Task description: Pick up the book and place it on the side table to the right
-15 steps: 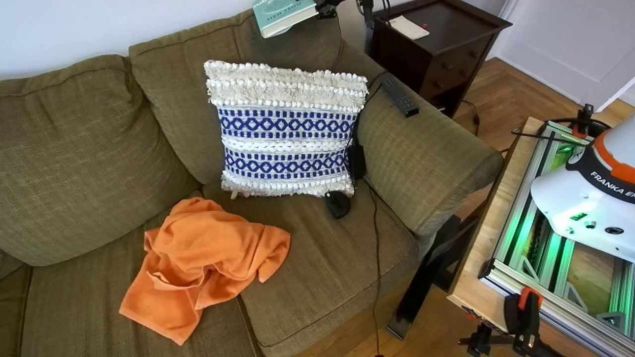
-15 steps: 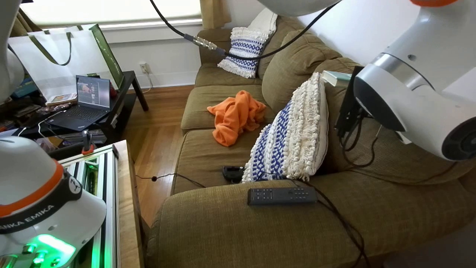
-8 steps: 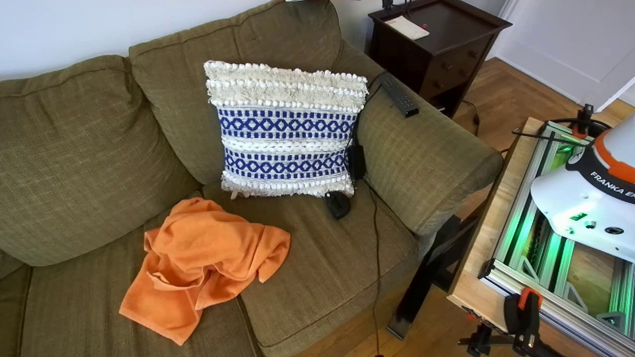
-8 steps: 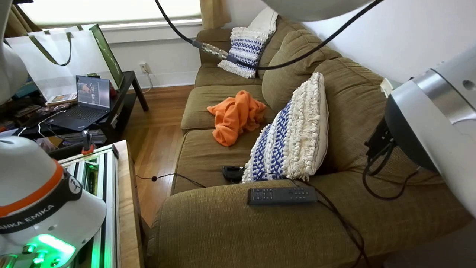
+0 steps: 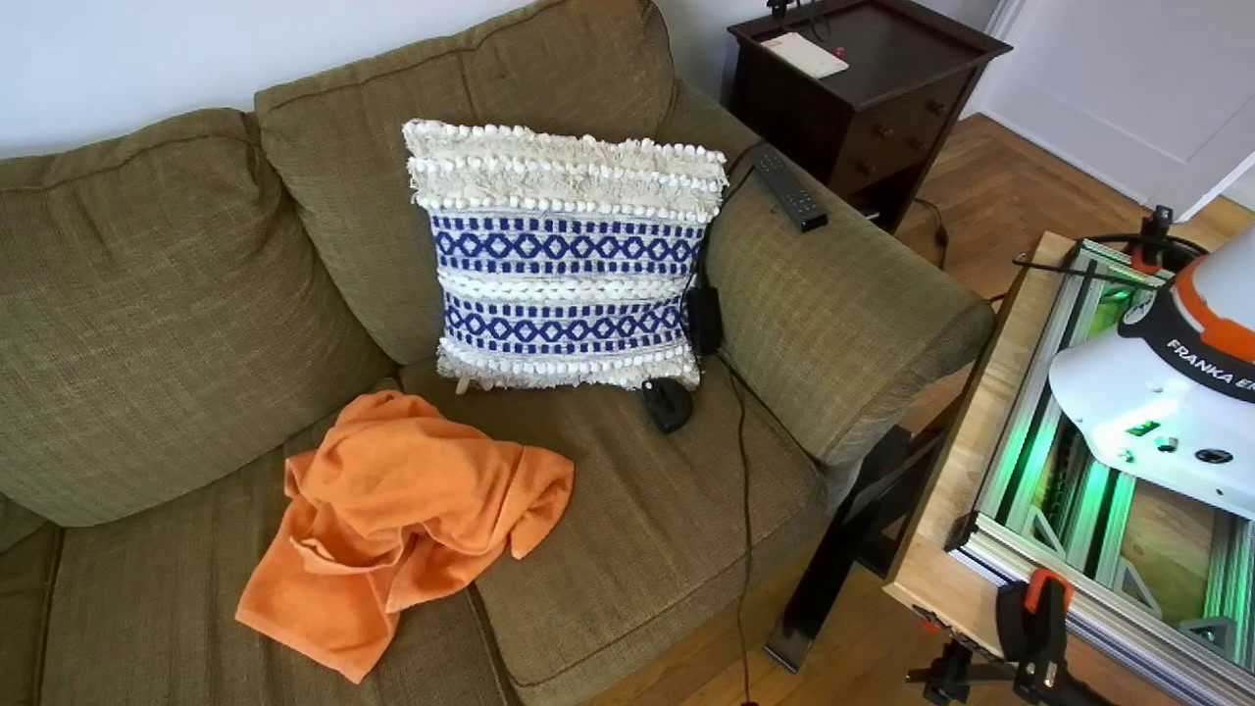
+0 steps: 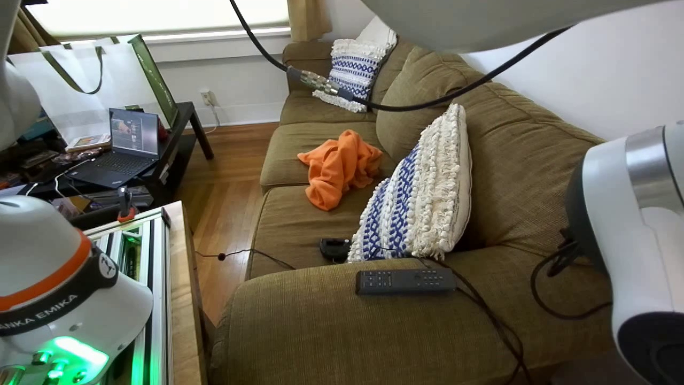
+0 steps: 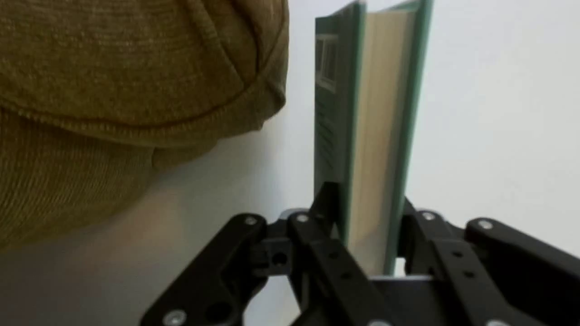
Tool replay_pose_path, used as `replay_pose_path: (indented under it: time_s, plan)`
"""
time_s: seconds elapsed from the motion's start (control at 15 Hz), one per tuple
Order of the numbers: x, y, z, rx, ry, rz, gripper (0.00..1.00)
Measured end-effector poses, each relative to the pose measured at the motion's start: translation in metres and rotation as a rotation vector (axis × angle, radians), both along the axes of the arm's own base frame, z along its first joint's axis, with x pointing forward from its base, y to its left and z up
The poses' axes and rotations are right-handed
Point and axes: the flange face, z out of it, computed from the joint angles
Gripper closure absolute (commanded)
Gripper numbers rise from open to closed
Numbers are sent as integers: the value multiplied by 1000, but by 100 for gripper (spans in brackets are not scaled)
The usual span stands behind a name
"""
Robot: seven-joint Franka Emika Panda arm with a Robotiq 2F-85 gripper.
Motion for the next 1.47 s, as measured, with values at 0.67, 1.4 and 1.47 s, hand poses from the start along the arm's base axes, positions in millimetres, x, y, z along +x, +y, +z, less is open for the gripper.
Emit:
replay_pose_path:
  time_s: [0.67, 1.4, 1.47]
  plan:
    - [-64, -66, -41, -143, 105, -227, 70]
    - [-58, -59, -48, -136, 120, -222, 93]
    - [-59, -60, -52, -130, 130, -237, 93]
